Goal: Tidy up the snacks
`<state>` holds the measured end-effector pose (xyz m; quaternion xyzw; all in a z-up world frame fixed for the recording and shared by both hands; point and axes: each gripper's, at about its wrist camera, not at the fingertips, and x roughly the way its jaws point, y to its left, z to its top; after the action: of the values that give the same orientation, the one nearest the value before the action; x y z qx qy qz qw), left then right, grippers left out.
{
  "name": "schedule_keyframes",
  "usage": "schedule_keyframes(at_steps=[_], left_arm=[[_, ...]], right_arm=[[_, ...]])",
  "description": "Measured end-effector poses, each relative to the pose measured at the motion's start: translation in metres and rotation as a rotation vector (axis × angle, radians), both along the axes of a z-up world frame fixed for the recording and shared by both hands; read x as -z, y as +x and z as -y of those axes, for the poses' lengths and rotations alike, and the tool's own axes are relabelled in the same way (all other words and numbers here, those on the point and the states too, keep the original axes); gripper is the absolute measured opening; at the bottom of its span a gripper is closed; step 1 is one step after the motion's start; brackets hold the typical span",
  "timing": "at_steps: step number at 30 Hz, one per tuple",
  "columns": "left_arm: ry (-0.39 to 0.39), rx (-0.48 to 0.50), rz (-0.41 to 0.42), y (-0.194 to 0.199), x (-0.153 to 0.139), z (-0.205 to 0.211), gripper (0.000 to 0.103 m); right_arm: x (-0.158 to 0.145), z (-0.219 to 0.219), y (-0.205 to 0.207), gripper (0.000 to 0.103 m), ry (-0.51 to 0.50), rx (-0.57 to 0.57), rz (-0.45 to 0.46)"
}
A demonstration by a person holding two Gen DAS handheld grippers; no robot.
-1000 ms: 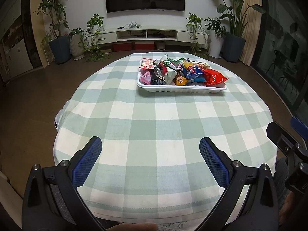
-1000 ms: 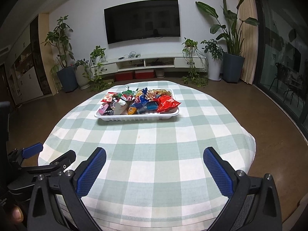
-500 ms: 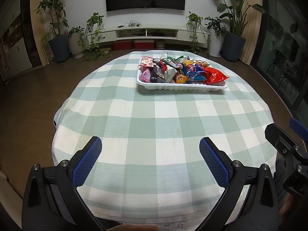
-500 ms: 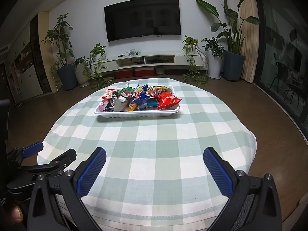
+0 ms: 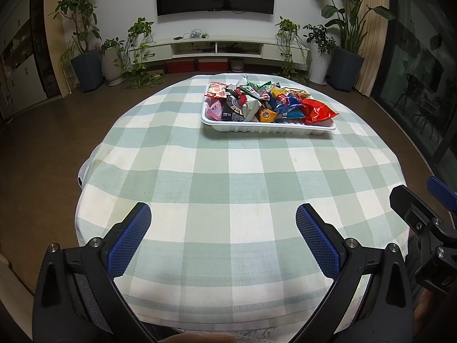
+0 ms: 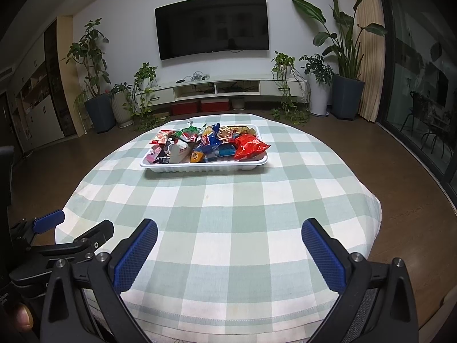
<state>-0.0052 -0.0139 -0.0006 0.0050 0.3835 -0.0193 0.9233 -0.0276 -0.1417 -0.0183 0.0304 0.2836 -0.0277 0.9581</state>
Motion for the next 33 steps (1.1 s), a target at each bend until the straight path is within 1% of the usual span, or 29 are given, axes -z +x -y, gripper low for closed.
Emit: schedule_keyframes(at_steps=[33], left_arm=[[0.0, 0.0, -0.004, -0.0005, 0.0012, 0.001, 0.103]], right_arm=[[0.0002, -0.0004, -0.0012, 0.103, 0.0, 0.0, -0.004]])
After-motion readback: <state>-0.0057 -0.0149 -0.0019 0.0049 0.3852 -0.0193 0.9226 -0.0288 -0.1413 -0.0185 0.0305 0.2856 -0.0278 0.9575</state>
